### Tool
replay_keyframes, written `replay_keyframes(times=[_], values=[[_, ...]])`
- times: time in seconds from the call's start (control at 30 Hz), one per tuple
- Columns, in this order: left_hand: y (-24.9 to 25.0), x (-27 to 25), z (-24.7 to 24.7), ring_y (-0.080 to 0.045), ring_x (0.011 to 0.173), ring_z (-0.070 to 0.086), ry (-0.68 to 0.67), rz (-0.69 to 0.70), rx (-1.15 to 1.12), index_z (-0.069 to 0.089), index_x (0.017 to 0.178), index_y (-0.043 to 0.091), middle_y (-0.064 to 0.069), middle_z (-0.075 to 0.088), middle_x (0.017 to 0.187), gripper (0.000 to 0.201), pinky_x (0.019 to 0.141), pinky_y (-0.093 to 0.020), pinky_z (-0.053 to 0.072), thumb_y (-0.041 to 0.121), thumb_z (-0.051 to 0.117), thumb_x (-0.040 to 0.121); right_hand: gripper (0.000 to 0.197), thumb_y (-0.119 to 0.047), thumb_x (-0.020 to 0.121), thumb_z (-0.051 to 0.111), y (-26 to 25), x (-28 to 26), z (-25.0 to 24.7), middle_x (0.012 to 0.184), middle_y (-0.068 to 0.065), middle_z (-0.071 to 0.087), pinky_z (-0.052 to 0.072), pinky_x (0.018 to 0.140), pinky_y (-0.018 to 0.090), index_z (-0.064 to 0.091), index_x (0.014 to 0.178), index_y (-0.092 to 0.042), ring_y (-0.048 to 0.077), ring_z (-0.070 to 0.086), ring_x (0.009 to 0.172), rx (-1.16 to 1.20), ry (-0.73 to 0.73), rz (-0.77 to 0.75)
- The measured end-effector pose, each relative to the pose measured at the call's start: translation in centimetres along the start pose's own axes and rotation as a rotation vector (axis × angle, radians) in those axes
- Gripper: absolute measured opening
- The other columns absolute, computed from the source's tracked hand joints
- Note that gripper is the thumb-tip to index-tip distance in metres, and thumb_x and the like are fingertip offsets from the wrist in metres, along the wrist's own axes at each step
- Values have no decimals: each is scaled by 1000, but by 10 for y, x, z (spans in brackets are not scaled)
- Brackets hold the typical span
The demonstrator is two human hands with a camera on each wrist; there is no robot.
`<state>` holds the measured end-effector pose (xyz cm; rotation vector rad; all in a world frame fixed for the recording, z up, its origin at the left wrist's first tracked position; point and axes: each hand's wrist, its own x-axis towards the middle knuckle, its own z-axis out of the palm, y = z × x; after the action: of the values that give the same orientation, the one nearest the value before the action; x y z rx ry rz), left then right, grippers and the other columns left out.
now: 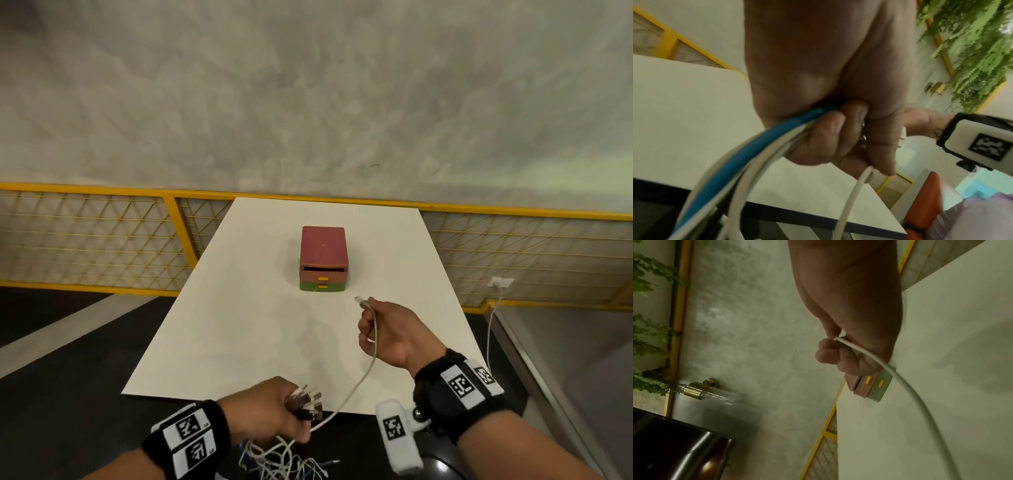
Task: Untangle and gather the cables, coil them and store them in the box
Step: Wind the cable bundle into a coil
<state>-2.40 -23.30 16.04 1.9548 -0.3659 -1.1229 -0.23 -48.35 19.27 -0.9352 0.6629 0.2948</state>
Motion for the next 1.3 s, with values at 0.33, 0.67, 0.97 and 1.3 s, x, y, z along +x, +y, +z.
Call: replay_keyframes(times=[0.33, 0.67, 0.97, 1.3], values=[[71, 1, -41, -10, 45, 21, 319, 196, -522, 46, 86, 16, 5, 27, 57, 19, 45, -25, 16, 11, 62, 94, 34, -36, 76, 55, 66, -34, -44, 107, 10, 74, 49, 75, 30, 68, 99, -14, 22, 67, 93, -1434, -377, 174], [152, -18, -15, -11, 47, 50, 412, 547, -496, 59, 86, 12, -1, 52, 59, 10, 50, -25, 46, 13, 60, 96, 45, -37, 79, 70, 46, -68, 45, 114, -4, 71, 50, 100, 36, 52, 120, -31, 9, 64, 111, -748, -322, -651], [159, -29, -24, -44, 101, 66, 559, 762, -444, 70, 98, 2, -28, 70, 101, 40, 93, -55, 50, 33, 75, 74, 17, -35, 93, 47, 23, -93, 50, 61, -9, 59, 56, 70, 34, 61, 86, -39, 7, 57, 60, -878, -255, -890], [150, -38, -16, -17, 122, 62, 104, 679, -556, 74, 95, 8, -10, 71, 124, 42, 96, -29, 50, 43, 50, 94, 19, -33, 94, 50, 20, -113, 58, 62, -1, 50, 57, 68, 50, 56, 88, -16, 11, 55, 53, -984, -352, -760]])
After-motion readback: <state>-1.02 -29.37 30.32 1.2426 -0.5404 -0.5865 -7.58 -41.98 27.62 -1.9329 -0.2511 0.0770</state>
